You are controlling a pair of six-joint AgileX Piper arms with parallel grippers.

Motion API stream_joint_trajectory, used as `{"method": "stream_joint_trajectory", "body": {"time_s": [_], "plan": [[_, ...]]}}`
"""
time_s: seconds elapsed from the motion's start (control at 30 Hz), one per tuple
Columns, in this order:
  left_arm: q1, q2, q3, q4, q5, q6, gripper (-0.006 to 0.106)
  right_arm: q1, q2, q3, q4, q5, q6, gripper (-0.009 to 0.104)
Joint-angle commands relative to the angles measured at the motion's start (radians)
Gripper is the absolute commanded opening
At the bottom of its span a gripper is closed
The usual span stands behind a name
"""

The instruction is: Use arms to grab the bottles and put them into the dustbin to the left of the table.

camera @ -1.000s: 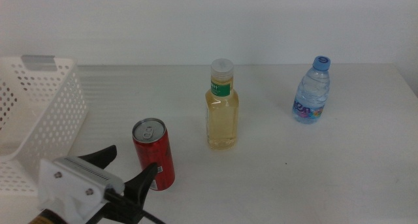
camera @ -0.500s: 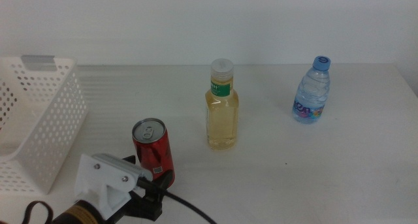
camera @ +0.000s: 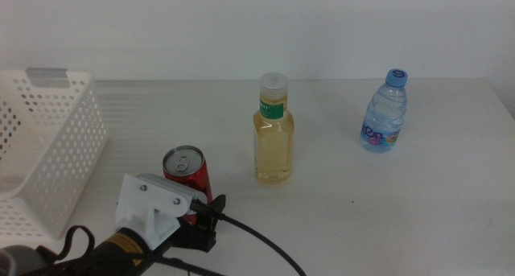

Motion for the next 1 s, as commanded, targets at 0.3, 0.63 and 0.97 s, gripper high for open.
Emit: {"method": "stream_joint_trajectory", "body": {"time_s": [0.3,0.63,0.97], "plan": [[-0.002,0.003,-0.065,-0.055,-0.18,-0.002,0.088,-0.005,-0.027,-0.007,-0.006,-0.074,-0.012,0.071],[-0.002,0.003,-0.075,-0.055,-0.18,-0.022,0.072,-0.005,-0.027,-0.007,-0.006,-0.074,-0.012,0.071],[-0.002,0.003,-0.073,-0.061,-0.18,-0.041,0.02,-0.005,-0.027,-0.007,-0.006,-0.074,-0.012,0.071]]}}
